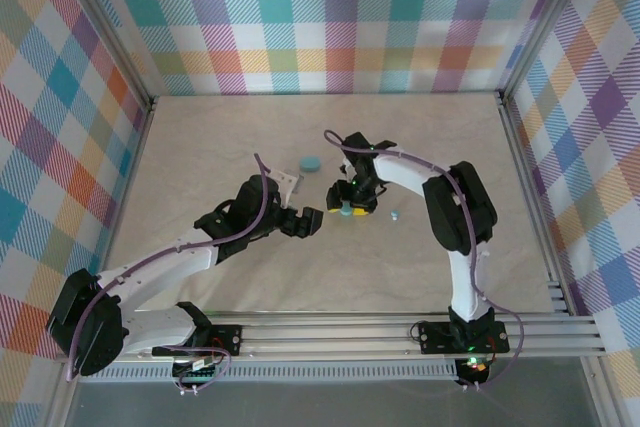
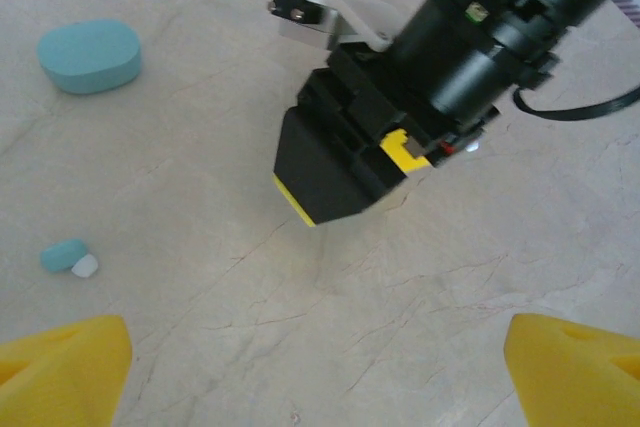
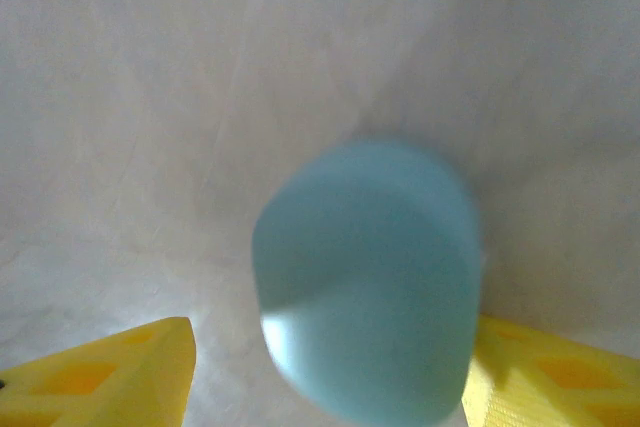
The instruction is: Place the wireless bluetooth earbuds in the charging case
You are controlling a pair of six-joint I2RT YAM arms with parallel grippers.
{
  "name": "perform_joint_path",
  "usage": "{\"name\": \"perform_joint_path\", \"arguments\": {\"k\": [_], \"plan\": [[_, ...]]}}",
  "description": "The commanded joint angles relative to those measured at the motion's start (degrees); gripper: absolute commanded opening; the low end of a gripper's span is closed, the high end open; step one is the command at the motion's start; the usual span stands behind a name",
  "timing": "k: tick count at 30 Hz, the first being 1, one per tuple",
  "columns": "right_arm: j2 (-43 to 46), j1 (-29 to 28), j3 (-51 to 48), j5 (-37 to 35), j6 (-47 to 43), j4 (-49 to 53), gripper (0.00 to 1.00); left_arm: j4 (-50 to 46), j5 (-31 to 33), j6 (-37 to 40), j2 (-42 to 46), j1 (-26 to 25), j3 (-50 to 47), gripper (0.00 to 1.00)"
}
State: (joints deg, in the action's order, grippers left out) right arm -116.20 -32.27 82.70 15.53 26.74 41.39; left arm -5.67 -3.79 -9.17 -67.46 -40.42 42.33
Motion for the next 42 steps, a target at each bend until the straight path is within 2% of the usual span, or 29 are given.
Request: {"name": "perform_joint_path", "arguments": {"k": [1, 5, 8, 10, 14, 21, 30, 42], "plan": [[6.27, 0.02, -2.12, 10.99, 8.05, -6.93, 0.68, 1.00, 0.36, 0.40, 0.16, -0.01, -0.49, 0.95], [10.59, -0.07, -4.15, 14.90, 10.51, -10.80, 0.69, 0.71, 1.86, -0.77, -0.05, 0.04, -0.23, 0.93], [14.64, 0.84, -5.31, 11.48, 9.72, -9.77, 0.70, -1.65, 4.05, -2.80, -2.47, 0.00, 1.83, 0.89], [17.31, 2.52, -6.81, 9.04, 9.02, -9.40, 0.70, -3.62, 2.76, -3.04, -5.95, -0.07, 4.87, 0.84], [22.06, 7.83, -10.54, 7.94, 7.94, -8.96, 0.70, -5.32, -0.48, 0.64, -14.35, -0.52, 10.32, 0.82], [29.36, 14.04, -16.27, 8.23, 5.46, -8.38, 0.70, -7.55, -1.85, 8.93, -29.58, -0.51, 21.38, 0.80], [31.06, 17.30, -20.27, 10.49, 4.11, -9.10, 0.69, -15.10, -0.60, 14.89, -44.42, -1.20, 33.70, 0.75], [29.98, 19.61, -20.20, 12.39, 3.44, -9.51, 0.69, -14.98, -3.48, 18.35, -49.97, -1.24, 36.77, 0.71]]}}
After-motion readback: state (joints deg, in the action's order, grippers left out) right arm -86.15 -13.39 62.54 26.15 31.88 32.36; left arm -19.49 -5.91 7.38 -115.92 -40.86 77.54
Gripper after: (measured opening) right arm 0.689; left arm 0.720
